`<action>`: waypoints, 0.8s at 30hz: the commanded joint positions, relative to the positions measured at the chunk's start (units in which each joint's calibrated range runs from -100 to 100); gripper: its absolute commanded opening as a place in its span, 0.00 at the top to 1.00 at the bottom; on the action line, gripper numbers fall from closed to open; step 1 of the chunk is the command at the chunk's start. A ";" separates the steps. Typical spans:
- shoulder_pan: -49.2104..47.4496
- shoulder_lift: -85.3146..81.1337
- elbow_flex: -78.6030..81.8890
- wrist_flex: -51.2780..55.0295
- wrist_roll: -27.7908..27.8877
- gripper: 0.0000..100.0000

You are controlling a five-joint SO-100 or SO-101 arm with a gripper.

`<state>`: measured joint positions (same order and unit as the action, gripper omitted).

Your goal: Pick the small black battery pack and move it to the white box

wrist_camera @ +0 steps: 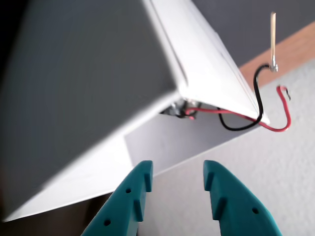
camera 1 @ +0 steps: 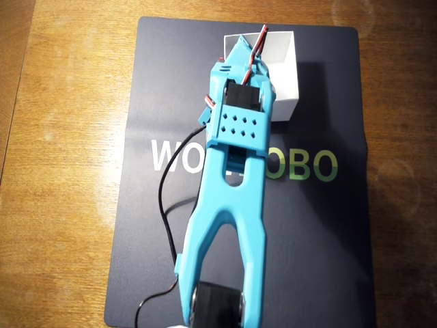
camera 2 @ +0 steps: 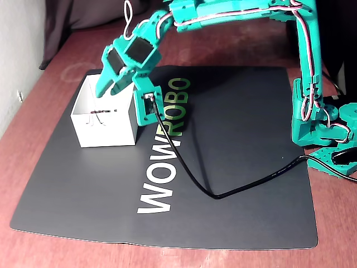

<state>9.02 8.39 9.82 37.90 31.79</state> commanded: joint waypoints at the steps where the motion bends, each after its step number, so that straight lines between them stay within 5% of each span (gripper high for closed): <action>1: -0.87 -12.82 -2.79 10.04 -8.40 0.88; 6: -3.92 -29.39 -2.52 26.96 -22.91 0.88; 10: -5.33 -38.86 4.83 36.86 -23.78 0.87; 24: -5.45 -81.82 60.88 21.17 -24.16 0.88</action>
<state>4.33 -61.69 61.55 60.14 7.88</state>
